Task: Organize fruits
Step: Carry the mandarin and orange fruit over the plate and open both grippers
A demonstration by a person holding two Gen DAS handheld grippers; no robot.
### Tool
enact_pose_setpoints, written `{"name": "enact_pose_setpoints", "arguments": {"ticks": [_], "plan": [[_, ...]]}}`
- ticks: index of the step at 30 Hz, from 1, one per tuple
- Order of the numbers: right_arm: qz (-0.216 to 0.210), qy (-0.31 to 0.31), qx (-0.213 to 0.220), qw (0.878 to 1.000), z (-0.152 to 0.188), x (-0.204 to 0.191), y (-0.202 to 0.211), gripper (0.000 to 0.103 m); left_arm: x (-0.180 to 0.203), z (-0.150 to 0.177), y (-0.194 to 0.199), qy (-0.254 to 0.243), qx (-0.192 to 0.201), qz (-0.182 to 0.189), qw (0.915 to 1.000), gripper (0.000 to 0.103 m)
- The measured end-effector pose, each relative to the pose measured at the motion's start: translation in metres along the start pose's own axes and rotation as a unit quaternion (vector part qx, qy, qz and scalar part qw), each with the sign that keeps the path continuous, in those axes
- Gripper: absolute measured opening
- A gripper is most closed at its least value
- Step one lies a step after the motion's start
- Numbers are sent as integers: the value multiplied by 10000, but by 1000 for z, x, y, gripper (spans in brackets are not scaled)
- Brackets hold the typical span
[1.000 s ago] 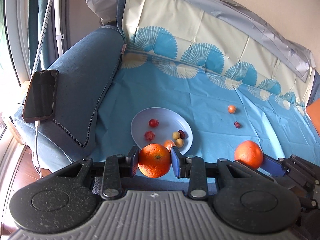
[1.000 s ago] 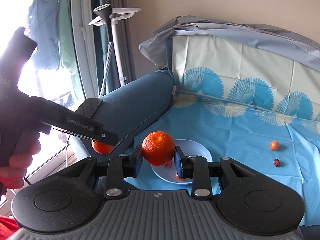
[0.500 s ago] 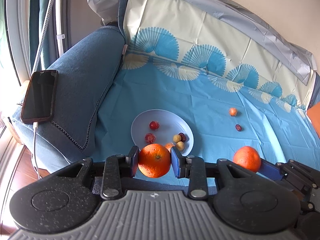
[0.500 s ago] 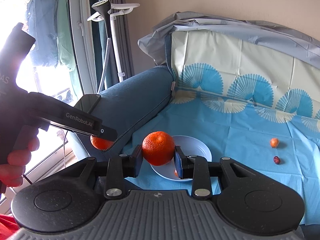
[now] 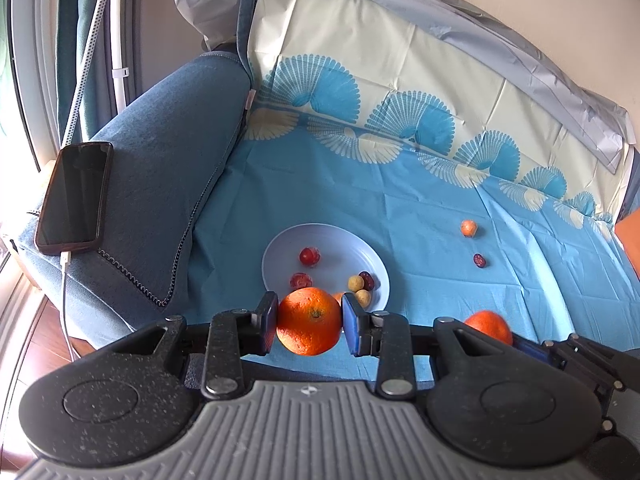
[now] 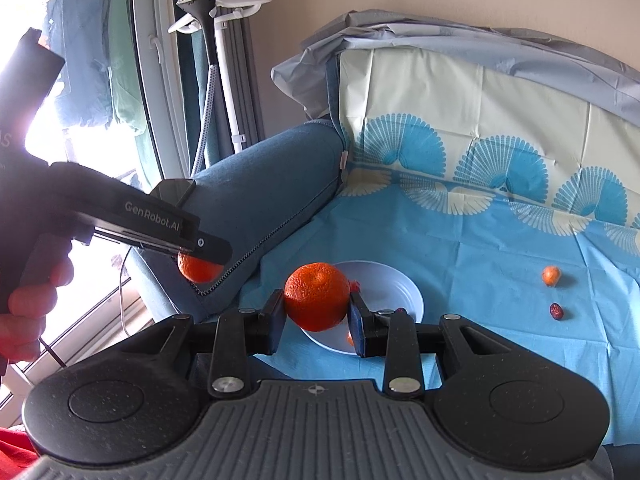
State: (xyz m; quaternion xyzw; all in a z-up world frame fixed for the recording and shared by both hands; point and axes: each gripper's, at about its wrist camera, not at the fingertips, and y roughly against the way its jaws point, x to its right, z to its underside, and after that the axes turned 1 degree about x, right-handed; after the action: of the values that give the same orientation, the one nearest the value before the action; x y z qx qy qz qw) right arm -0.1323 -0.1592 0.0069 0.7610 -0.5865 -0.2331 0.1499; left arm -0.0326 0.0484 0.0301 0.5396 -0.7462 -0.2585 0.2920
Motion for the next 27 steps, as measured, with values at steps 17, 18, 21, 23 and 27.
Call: {"name": "enact_pose_setpoints", "arguments": {"ticks": [17, 18, 21, 23, 27], "plan": [[175, -143, -538, 9983, 9, 23, -72, 34, -2, -25, -78, -8, -362, -101, 9993, 38], [204, -171, -584, 9979, 9, 26, -80, 34, -2, -27, -86, -23, -404, -82, 9991, 38], [248, -255, -705, 9969, 11, 35, -102, 34, 0, -35, -114, -43, -549, -64, 9985, 38], [246, -272, -758, 9964, 10, 40, -118, 34, 2, -40, -132, -73, -590, -75, 9982, 38], [247, -301, -879, 9954, 7, 51, -150, 34, 6, -50, -170, -148, -677, -87, 9976, 38]]}}
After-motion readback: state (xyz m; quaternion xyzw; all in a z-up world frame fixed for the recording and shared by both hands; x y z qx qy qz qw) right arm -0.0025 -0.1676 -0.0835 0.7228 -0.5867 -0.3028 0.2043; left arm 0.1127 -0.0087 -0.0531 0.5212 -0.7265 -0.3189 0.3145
